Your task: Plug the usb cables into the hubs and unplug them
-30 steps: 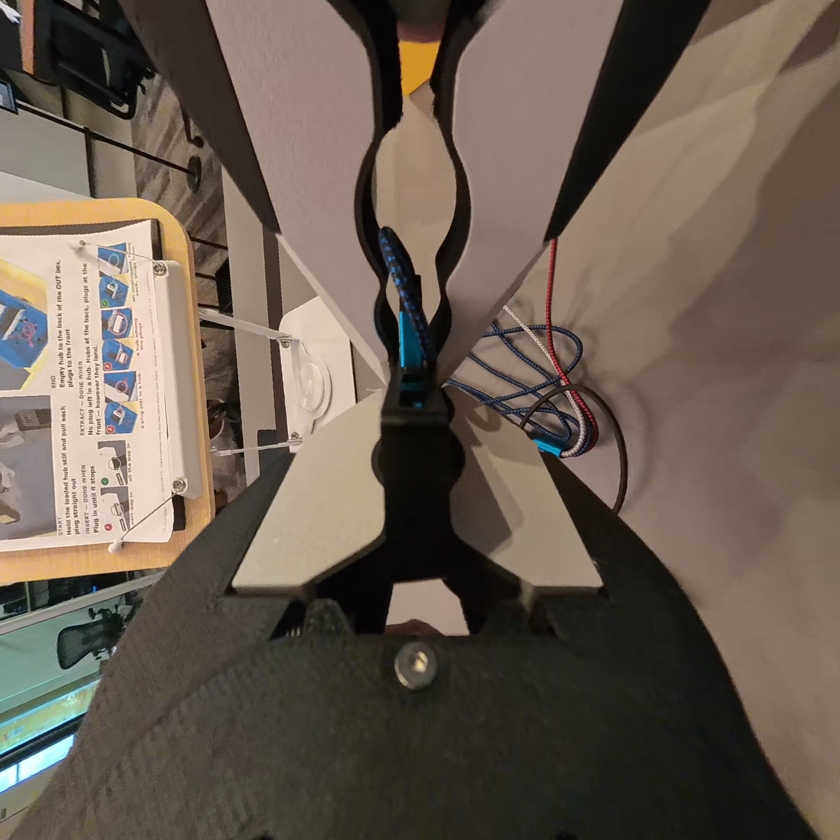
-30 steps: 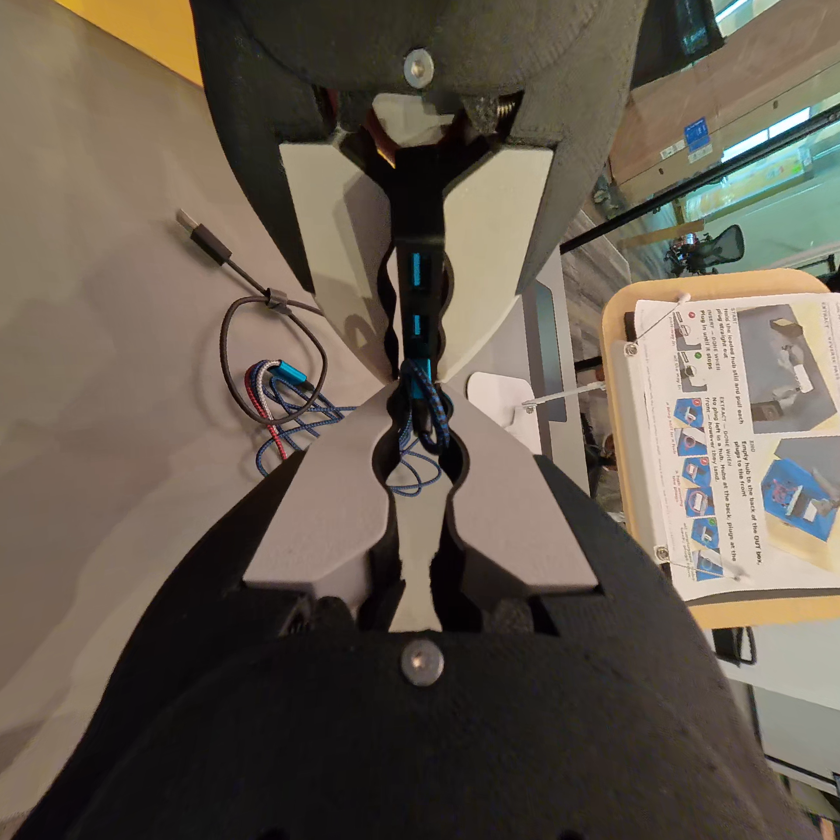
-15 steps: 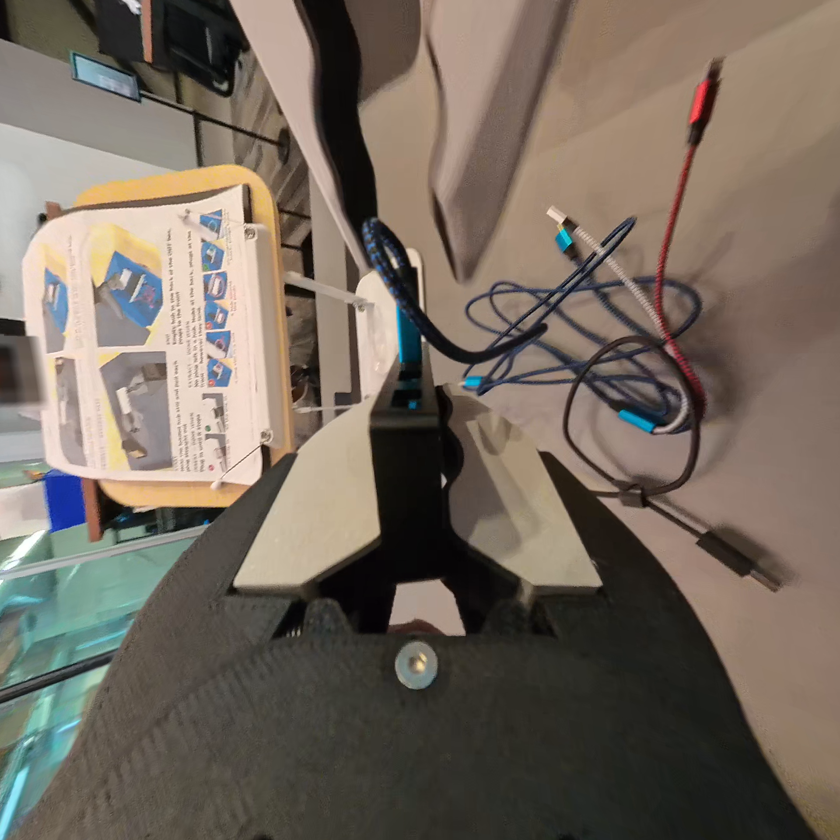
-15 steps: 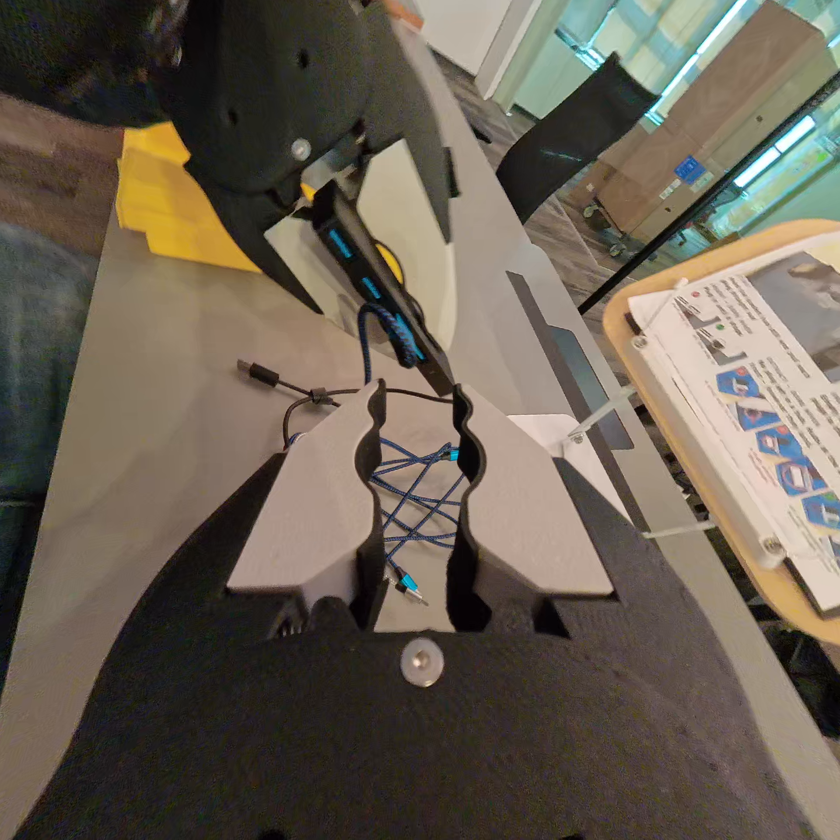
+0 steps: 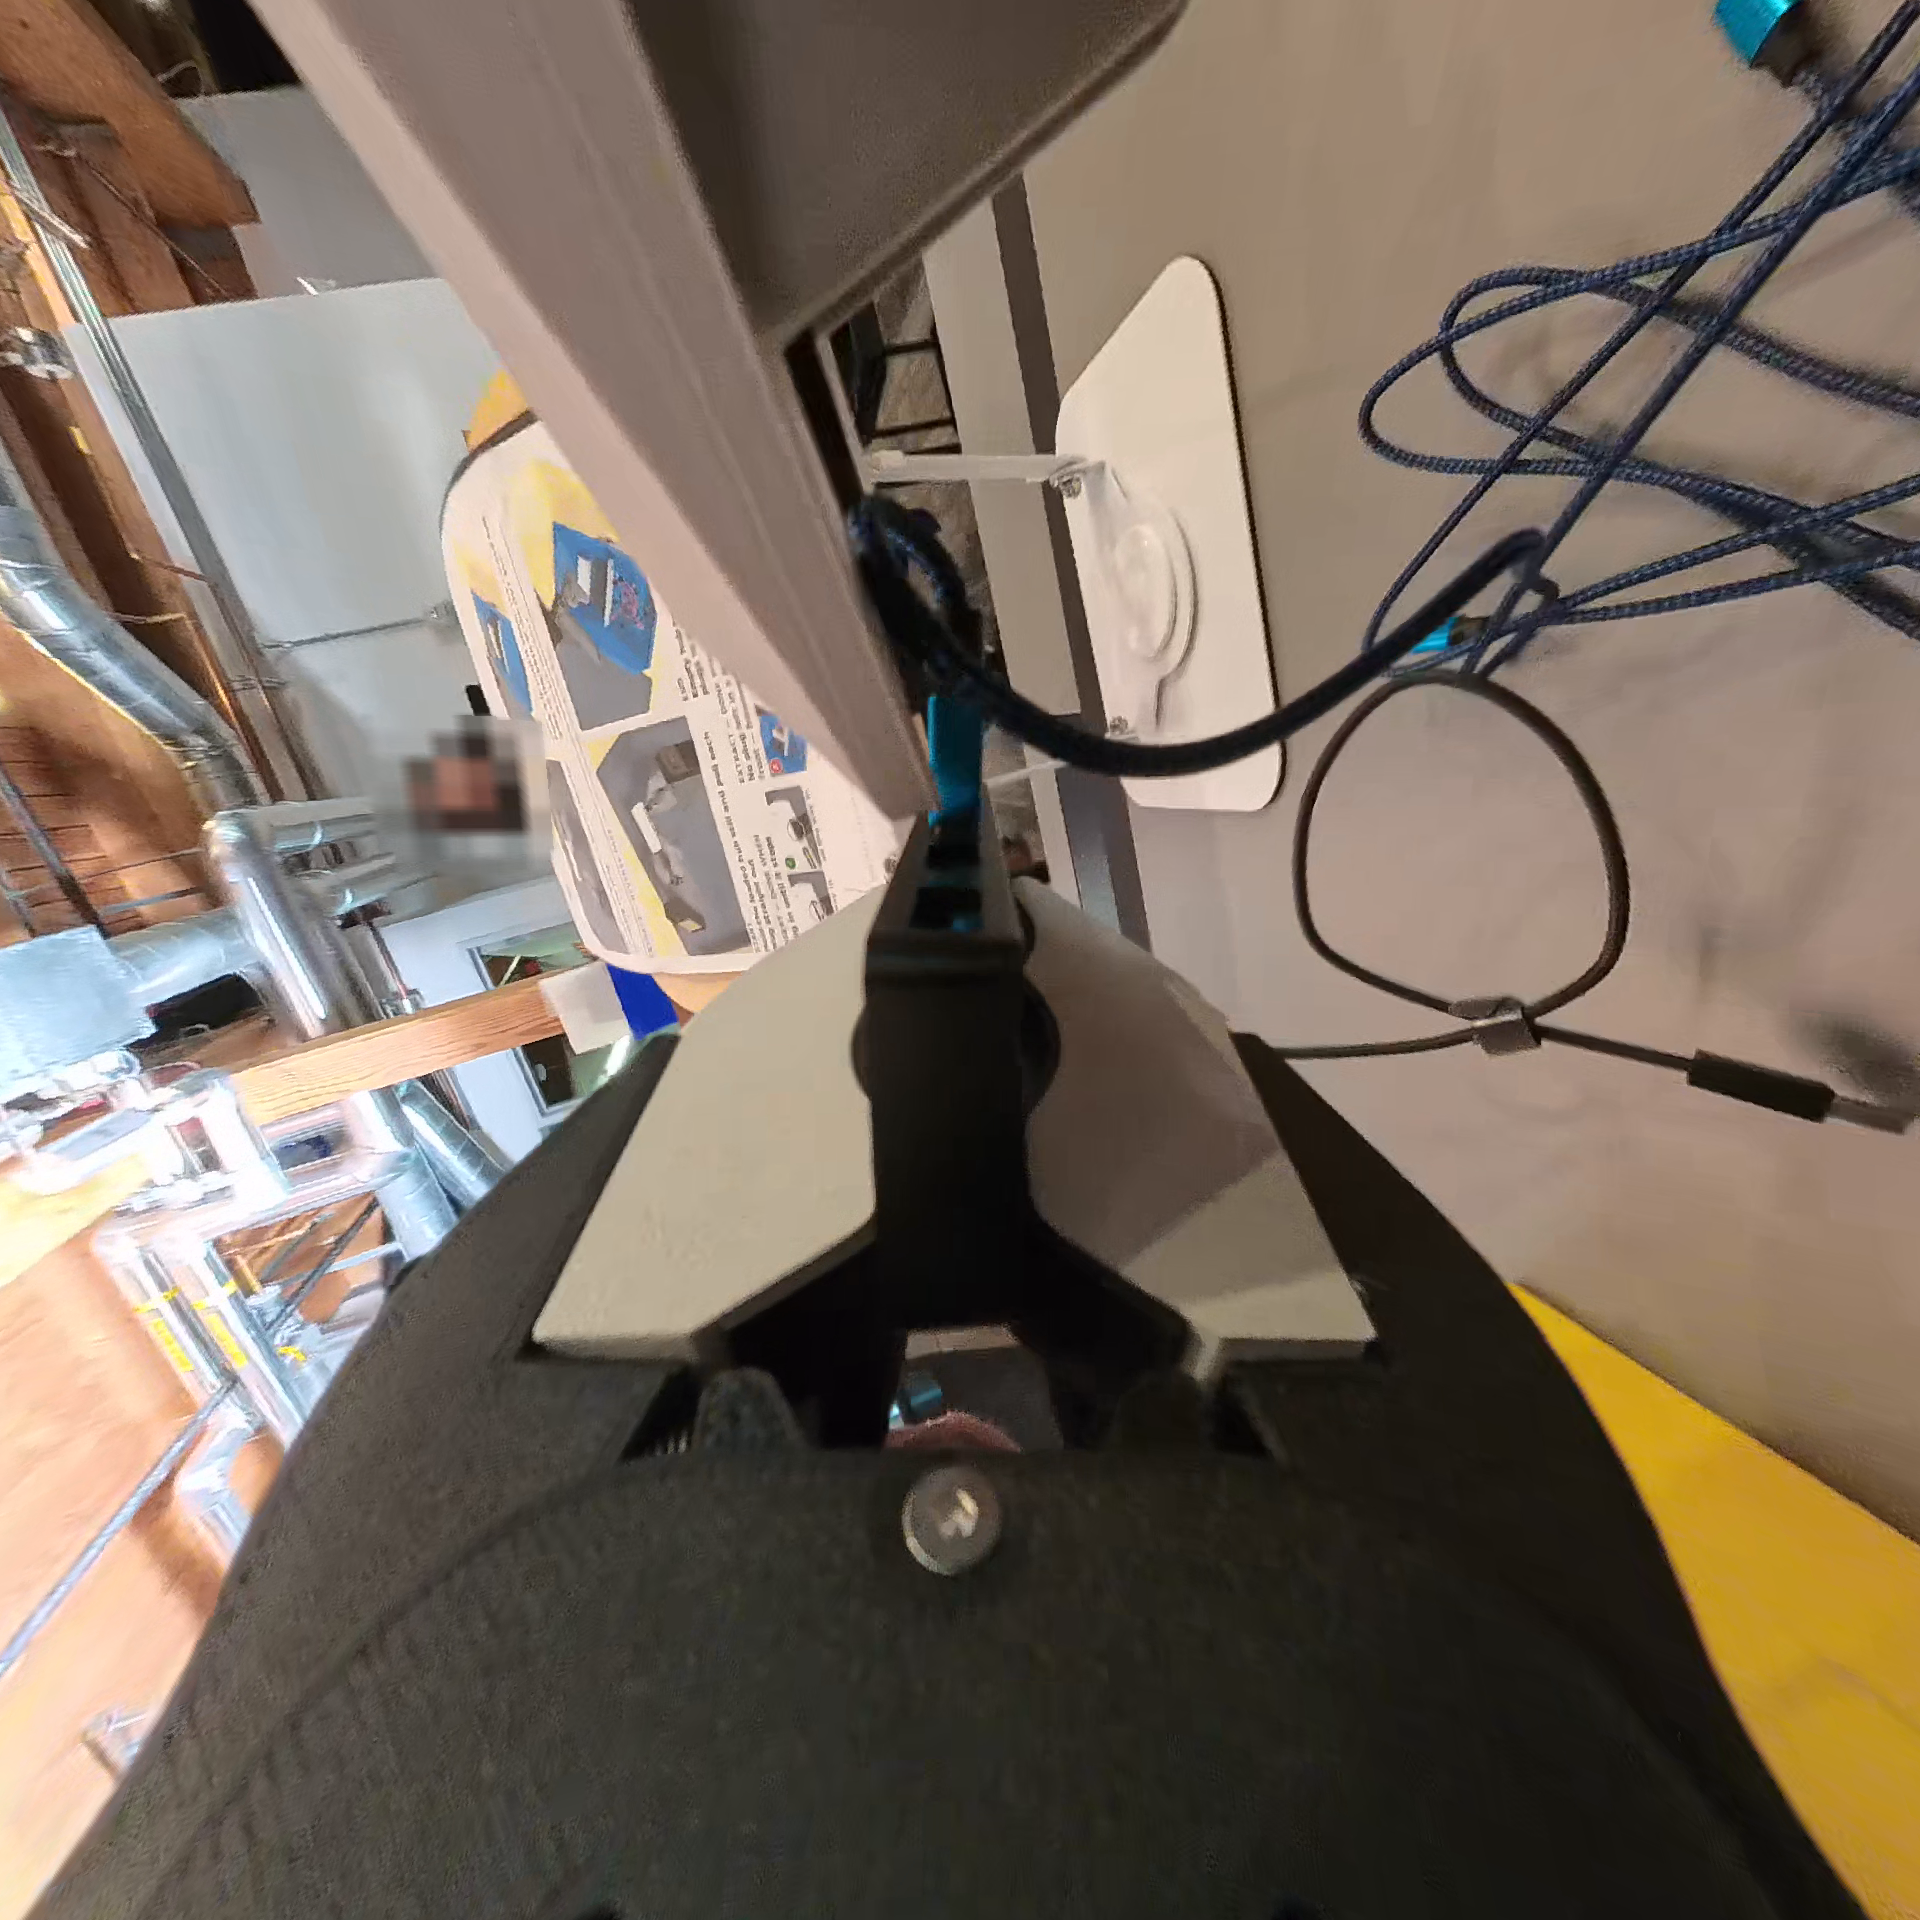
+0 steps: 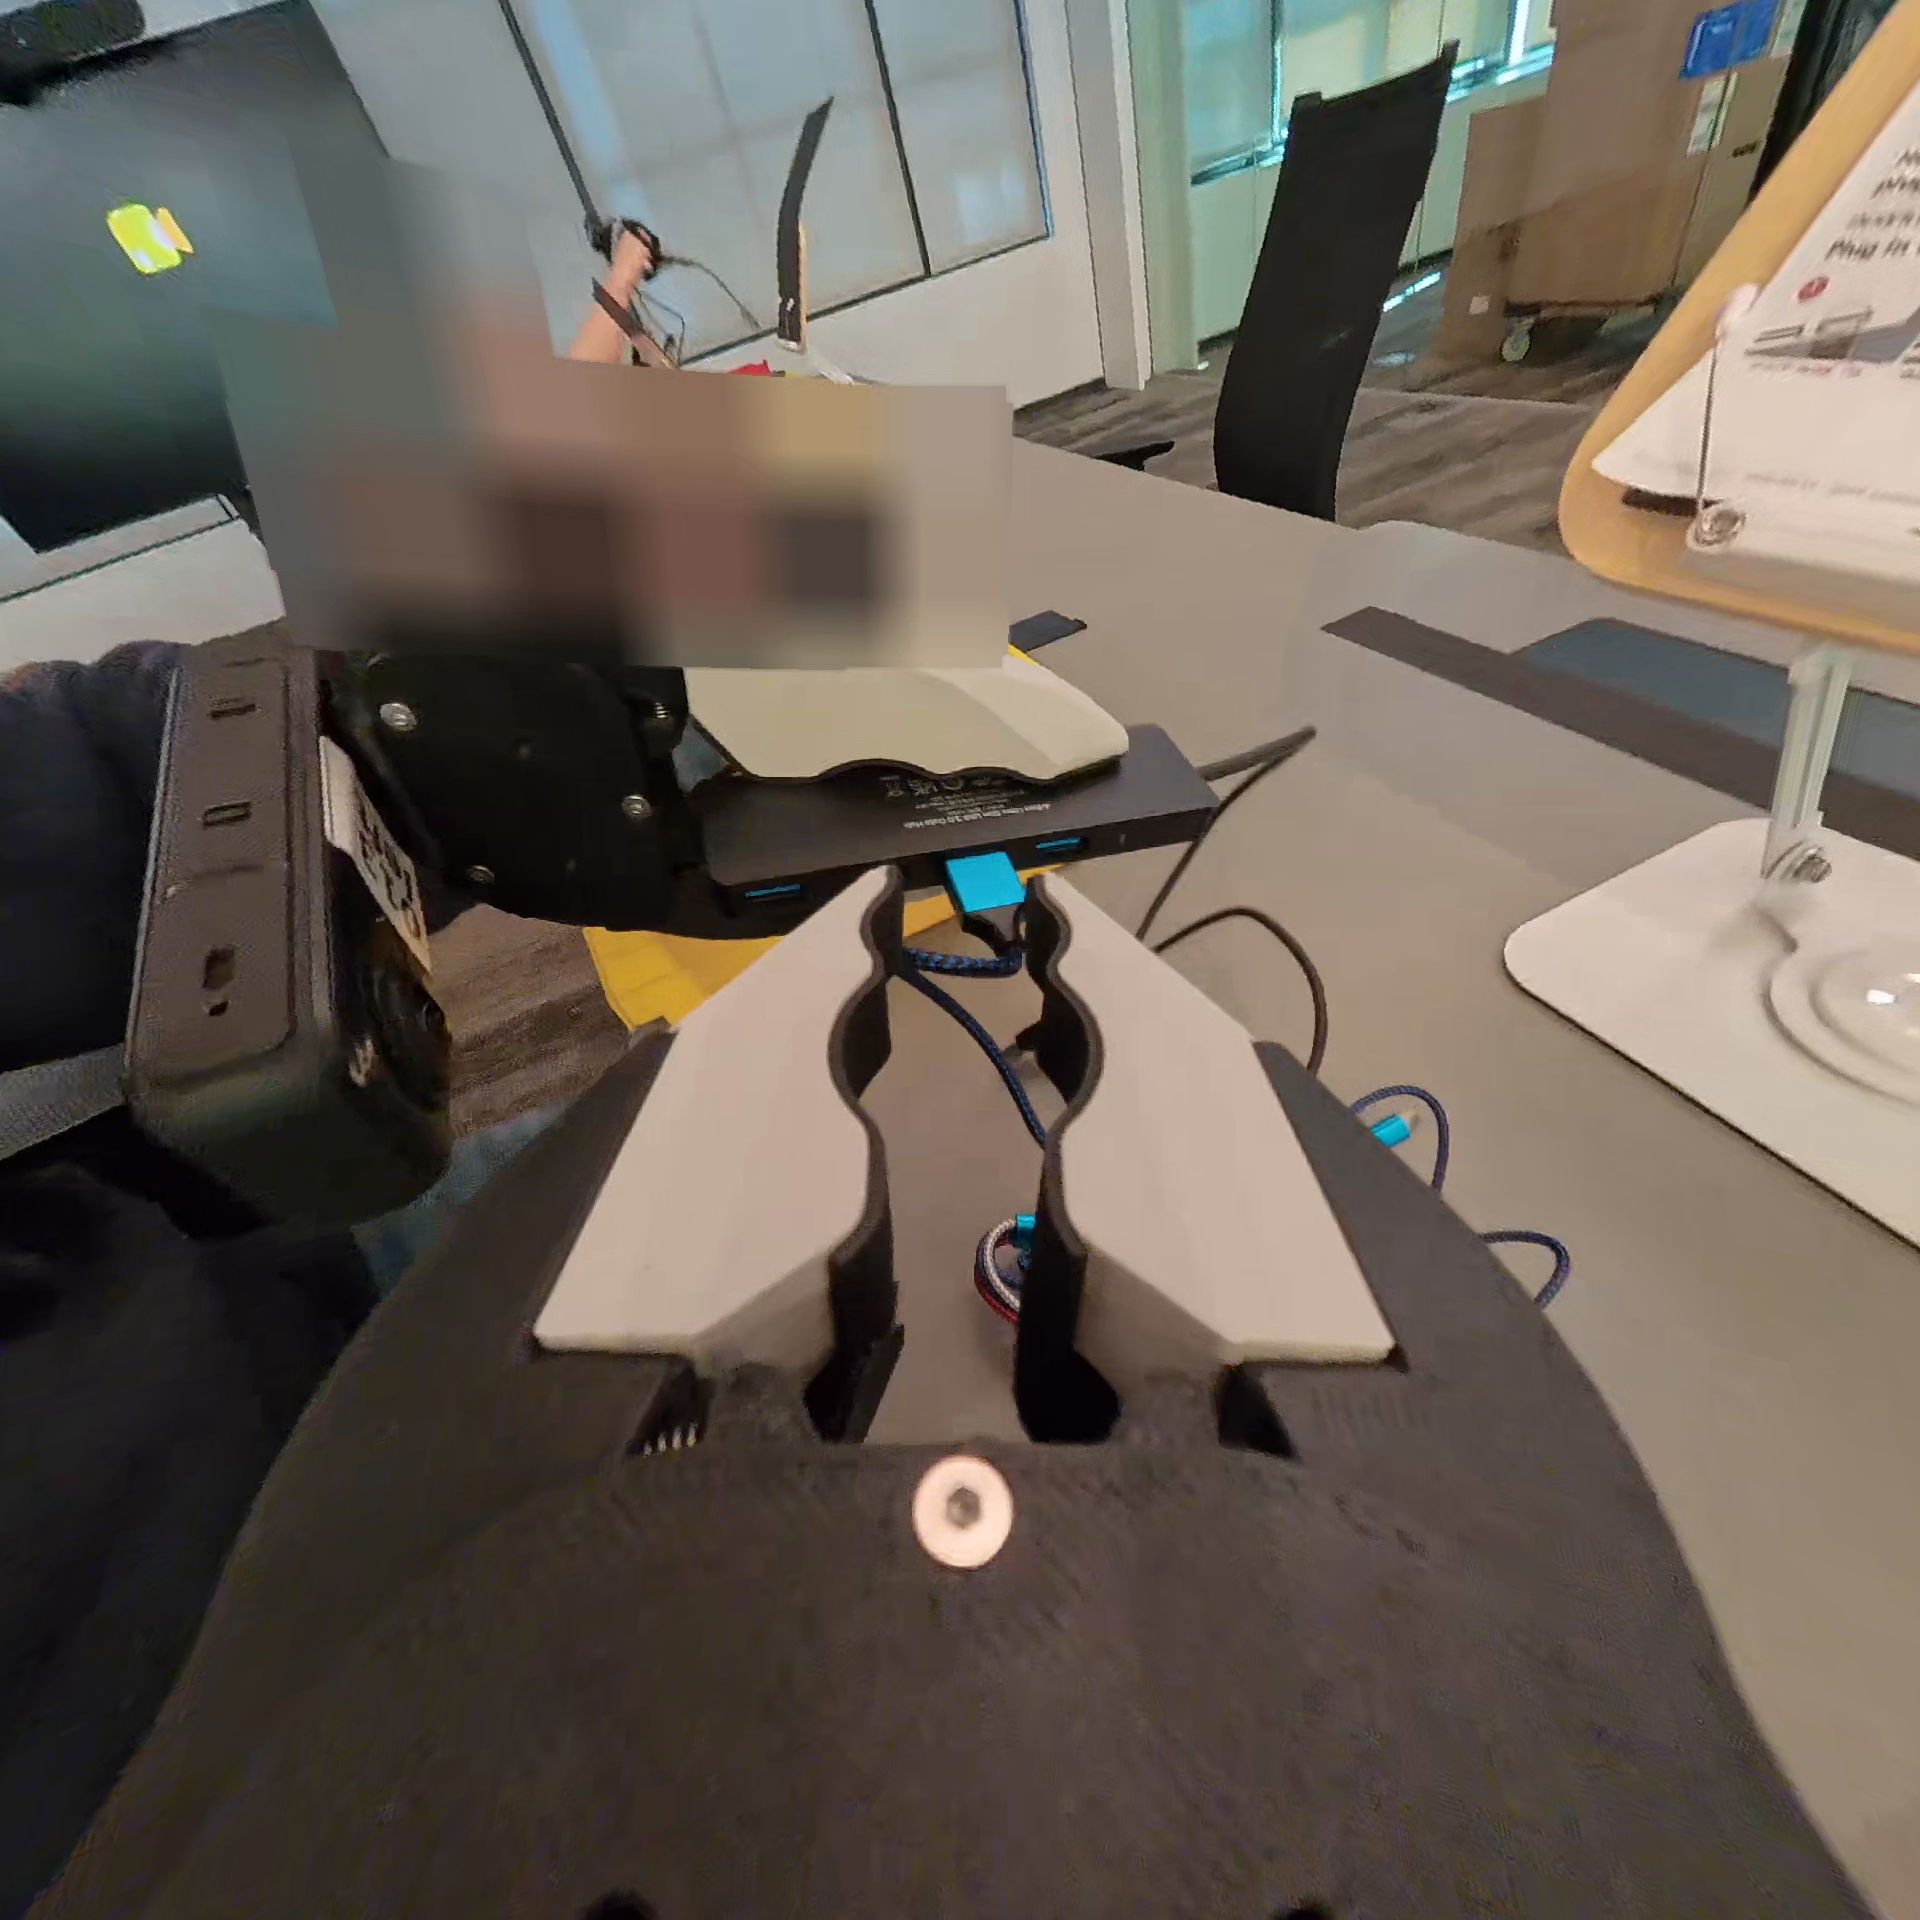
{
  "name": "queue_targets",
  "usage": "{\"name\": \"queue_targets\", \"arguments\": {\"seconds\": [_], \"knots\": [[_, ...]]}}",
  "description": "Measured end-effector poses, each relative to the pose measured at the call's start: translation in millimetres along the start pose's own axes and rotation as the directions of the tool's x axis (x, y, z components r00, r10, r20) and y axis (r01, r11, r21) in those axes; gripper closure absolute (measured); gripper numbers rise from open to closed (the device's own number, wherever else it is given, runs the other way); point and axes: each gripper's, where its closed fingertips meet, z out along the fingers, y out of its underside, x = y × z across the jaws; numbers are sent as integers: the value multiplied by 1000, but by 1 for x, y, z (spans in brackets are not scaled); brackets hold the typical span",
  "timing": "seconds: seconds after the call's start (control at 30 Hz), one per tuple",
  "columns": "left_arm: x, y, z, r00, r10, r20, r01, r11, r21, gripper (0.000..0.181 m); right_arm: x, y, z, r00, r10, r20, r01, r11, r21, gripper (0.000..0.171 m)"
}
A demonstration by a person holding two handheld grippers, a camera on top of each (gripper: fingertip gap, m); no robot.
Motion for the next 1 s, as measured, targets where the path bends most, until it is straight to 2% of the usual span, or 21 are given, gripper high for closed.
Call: {"name": "queue_targets", "arguments": {"seconds": [0.03, 0.13, 0.23, 0.3, 0.43, 0.53, 0.6, 0.73, 0.8, 0.93, 1.0], "knots": [[1, -2, 0, 1000, 1, 6, -1, 1000, 12, 168, 2, 1, -1, 1000, -2, -3, 2, 1000, -10, 156], [-2, 0, -1, 999, 2, 36, -2, 1000, 4, 168, 7, 3, -9, 1000, -6, -1, 6, 999, -37, 171], [-6, 6, -1, 999, -29, 45, 30, 1000, -10, 168, 13, 7, -16, 999, -50, -17, 49, 994, -99, 170], [-10, 6, -2, 999, -21, 49, 21, 1000, -1, 168, 11, 9, -17, 1000, -16, 16, 18, 993, -120, 159], [-11, 8, -1, 998, 17, 65, -16, 1000, -24, 168, 12, -11, -22, 1000, 0, -23, 0, 1000, -31, 135], [-12, 6, 0, 995, 57, 80, -55, 998, -36, 168, 3, -8, -12, 998, 51, 22, -50, 998, -36, 130], [-11, 3, 0, 994, 77, 81, -75, 997, -34, 168, -2, -14, -11, 994, 94, 59, -95, 995, 10, 137], [-11, 0, -2, 994, 79, 78, -77, 997, -30, 168, 2, 3, -3, 995, 84, 56, -79, 994, -81, 153], [-8, -1, -3, 995, 73, 70, -71, 997, -22, 168, 0, 8, -3, 998, 41, 49, -35, 993, -116, 156], [0, -7, -7, 1000, -22, -4, 23, 998, 50, 169, -7, 12, -9, 992, 32, 121, -10, 985, -173, 158], [3, -13, -11, 994, -90, -68, 97, 989, 113, 168, -9, 14, -13, 989, 4, 151, 24, 982, -189, 165]]}}
